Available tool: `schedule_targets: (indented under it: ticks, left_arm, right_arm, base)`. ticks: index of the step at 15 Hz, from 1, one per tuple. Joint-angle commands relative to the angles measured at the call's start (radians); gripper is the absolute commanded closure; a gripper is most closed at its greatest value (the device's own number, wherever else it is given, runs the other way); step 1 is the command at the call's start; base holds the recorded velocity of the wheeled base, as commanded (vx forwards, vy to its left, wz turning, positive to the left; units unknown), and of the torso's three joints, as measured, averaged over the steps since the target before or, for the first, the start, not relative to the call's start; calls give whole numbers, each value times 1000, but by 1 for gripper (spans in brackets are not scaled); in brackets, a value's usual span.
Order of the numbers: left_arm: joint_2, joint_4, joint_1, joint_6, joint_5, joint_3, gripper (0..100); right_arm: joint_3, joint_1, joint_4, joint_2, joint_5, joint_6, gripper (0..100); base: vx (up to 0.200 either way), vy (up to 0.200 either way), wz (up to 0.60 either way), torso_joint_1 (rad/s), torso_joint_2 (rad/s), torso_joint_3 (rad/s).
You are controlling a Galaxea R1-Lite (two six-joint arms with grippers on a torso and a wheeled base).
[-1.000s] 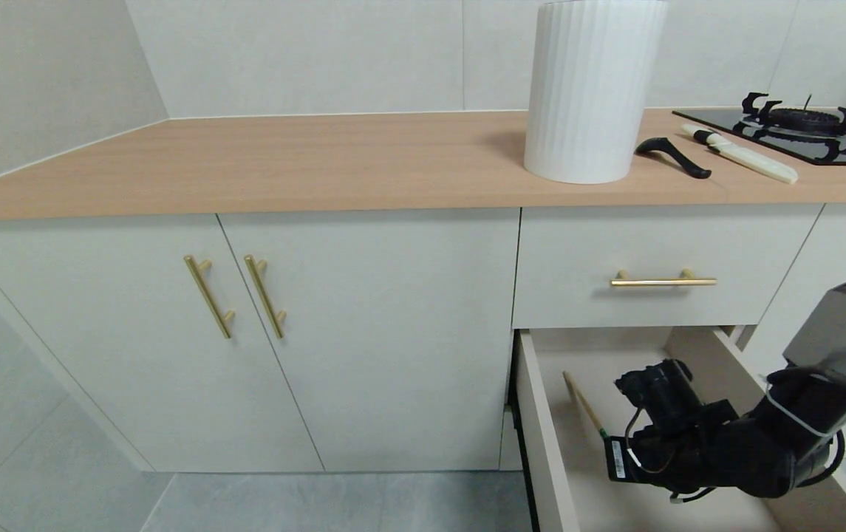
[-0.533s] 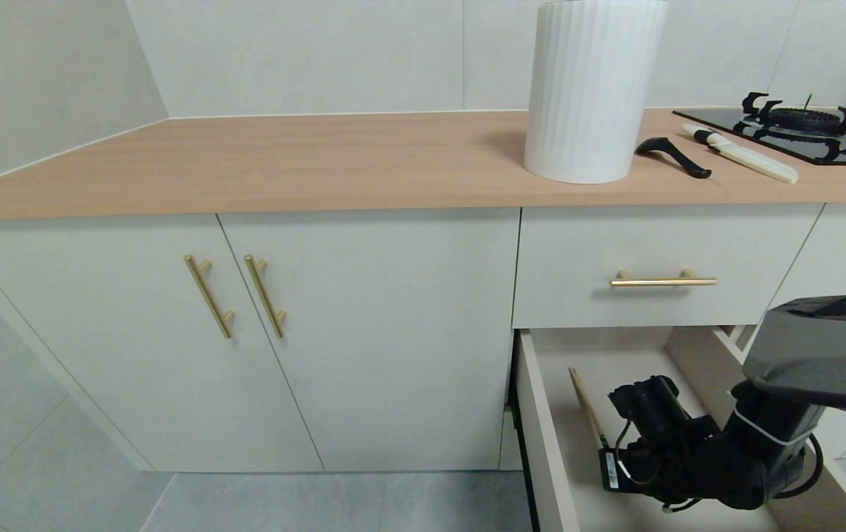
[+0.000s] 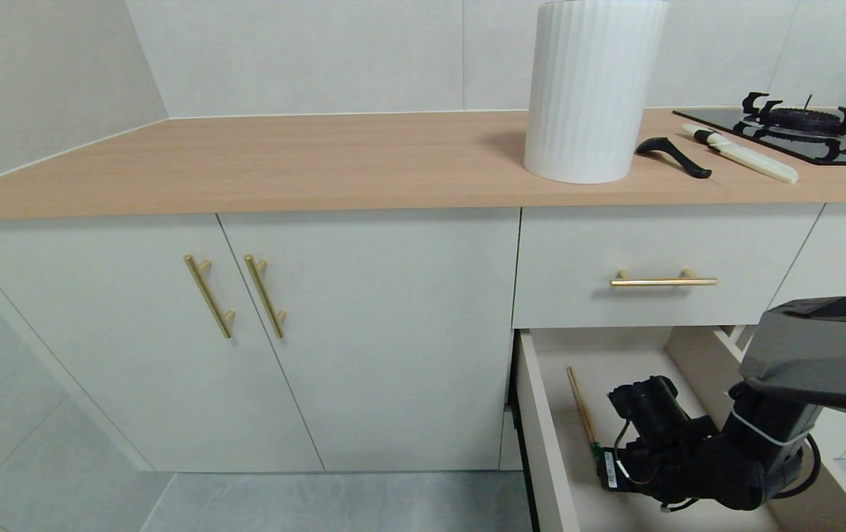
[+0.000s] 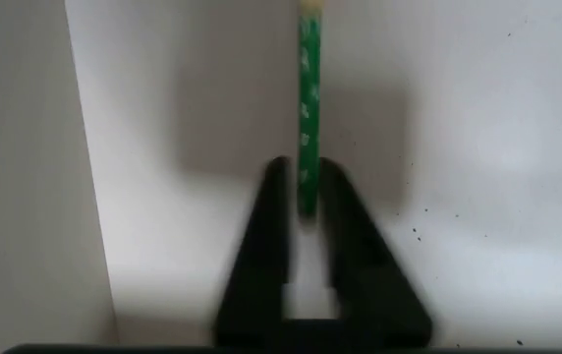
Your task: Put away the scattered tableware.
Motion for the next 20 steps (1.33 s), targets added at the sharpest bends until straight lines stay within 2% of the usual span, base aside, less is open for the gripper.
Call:
schedule_targets:
  ticks: [1, 7, 11, 15, 16, 17, 20]
  left_arm:
    - [1, 0, 0, 0, 0, 0, 0]
    - [1, 0, 0, 0, 0, 0, 0]
    - [1, 0, 0, 0, 0, 0, 0]
    - [1, 0, 0, 0, 0, 0, 0]
    - [1, 0, 0, 0, 0, 0, 0]
    - [1, 0, 0, 0, 0, 0, 0]
    - [1, 0, 0, 0, 0, 0, 0]
  right_arm:
    - [0, 0, 1, -2, 2, 1, 0]
    - [5, -12, -1, -73, 0, 38, 0]
    - [38, -63, 18, -280, 12, 33, 0]
    - [0, -150, 272, -558, 66, -60, 0]
    - [0, -152, 274, -562, 69, -62, 0]
    - [-3, -196, 303, -650, 114, -108, 0]
    - [-6, -225, 325, -705, 112, -137, 0]
  base:
    - [0, 0, 0, 0, 0, 0]
    - [0, 0, 0, 0, 0, 0]
    - [0, 0, 0, 0, 0, 0]
    - [0, 0, 0, 0, 0, 0]
    - [0, 0, 0, 0, 0, 0]
    - [0, 0, 0, 0, 0, 0]
    - [0, 0, 0, 0, 0, 0]
